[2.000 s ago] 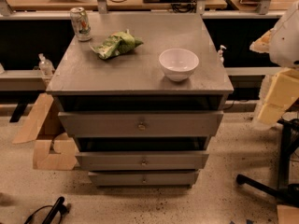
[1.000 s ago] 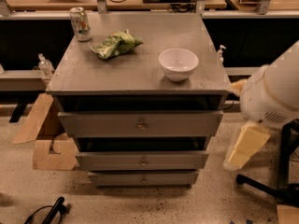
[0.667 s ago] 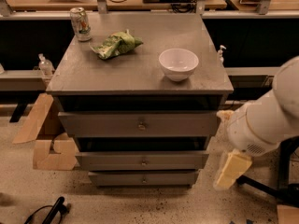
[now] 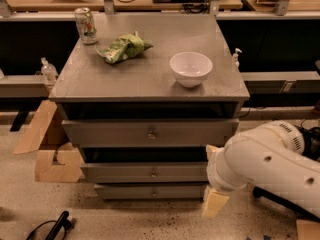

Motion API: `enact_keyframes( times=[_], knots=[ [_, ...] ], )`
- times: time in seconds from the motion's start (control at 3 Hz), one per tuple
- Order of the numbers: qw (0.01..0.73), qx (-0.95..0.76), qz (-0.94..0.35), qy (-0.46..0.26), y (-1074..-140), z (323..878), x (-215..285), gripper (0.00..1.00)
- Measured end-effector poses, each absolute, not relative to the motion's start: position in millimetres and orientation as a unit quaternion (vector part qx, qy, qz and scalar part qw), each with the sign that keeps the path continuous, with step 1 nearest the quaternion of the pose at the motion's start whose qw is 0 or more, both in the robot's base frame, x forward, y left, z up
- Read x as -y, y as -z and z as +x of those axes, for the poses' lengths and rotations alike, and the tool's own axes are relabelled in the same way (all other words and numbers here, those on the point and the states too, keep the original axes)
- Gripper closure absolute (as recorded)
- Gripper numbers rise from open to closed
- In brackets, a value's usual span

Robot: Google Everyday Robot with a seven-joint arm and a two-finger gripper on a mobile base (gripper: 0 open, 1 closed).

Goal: Open middle drawer

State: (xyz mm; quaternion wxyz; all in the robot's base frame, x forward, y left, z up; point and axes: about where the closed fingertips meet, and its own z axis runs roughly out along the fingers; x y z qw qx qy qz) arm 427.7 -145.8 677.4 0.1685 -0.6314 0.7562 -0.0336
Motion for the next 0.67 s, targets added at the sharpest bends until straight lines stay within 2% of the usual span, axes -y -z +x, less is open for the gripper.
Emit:
enact_keyframes(
  times=[0.33,0.67],
  knots=[
    [0.196,-0.757,-0.620,0.066,-681.0,446.7,147.6,0.00],
    [0.196,-0.757,-0.620,0.066,-680.9,446.7,147.5,0.00]
  ],
)
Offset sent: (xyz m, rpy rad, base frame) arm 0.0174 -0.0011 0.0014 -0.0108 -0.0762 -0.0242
